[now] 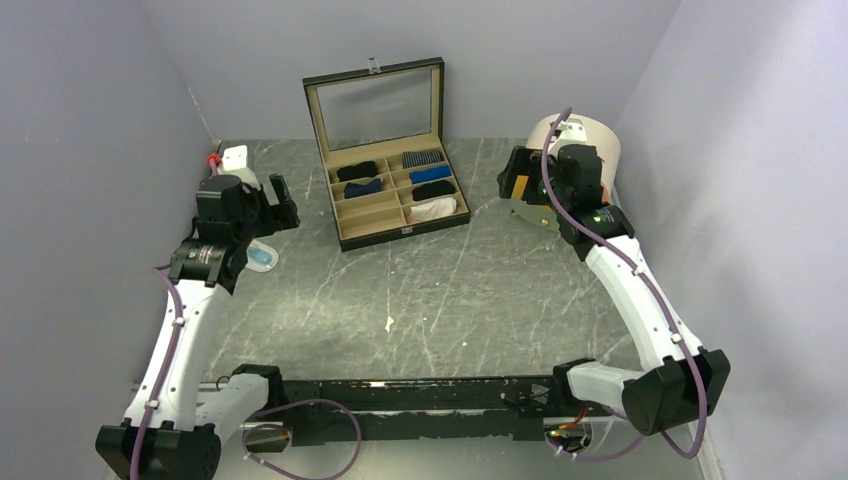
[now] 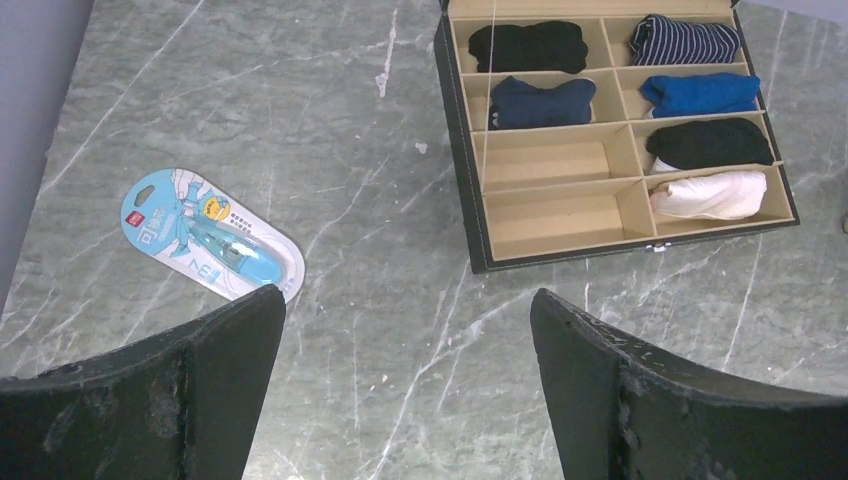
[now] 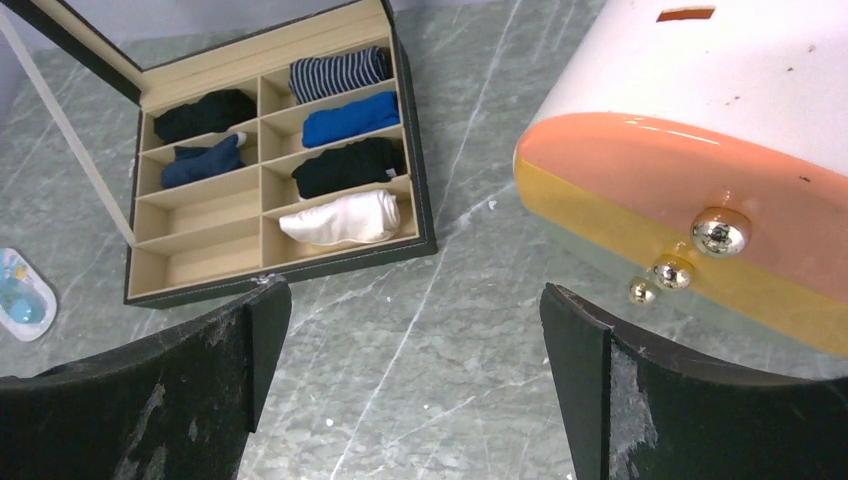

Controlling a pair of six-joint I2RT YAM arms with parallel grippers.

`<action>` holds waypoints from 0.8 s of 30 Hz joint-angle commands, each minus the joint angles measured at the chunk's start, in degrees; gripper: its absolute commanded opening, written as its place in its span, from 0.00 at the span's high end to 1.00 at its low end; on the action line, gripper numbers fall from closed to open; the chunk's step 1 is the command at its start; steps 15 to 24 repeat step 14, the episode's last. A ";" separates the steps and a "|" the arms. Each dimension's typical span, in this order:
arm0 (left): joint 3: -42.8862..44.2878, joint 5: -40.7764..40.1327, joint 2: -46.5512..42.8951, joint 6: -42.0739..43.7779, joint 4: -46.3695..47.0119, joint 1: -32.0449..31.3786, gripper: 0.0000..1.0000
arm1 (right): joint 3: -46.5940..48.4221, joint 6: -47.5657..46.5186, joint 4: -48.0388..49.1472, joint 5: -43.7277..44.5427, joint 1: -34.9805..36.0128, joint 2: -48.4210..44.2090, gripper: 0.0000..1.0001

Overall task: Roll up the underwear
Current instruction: Reset both arms

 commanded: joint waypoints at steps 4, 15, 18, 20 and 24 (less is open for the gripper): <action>1.50 1.43 -2.28 -2.19 0.22 0.19 0.03 | -0.02 1.16 2.85 -4.67 0.00 -4.37 0.00; 0.03 3.14 -2.87 -2.18 2.06 0.19 0.03 | 1.29 1.31 2.13 -6.36 0.13 -2.11 0.00; 0.03 3.14 -2.87 -2.18 2.06 0.19 0.03 | 1.29 1.31 2.13 -6.36 0.13 -2.11 0.00; 0.03 3.14 -2.87 -2.18 2.06 0.19 0.03 | 1.29 1.31 2.13 -6.36 0.13 -2.11 0.00; 0.03 3.14 -2.87 -2.18 2.06 0.19 0.03 | 1.29 1.31 2.13 -6.36 0.13 -2.11 0.00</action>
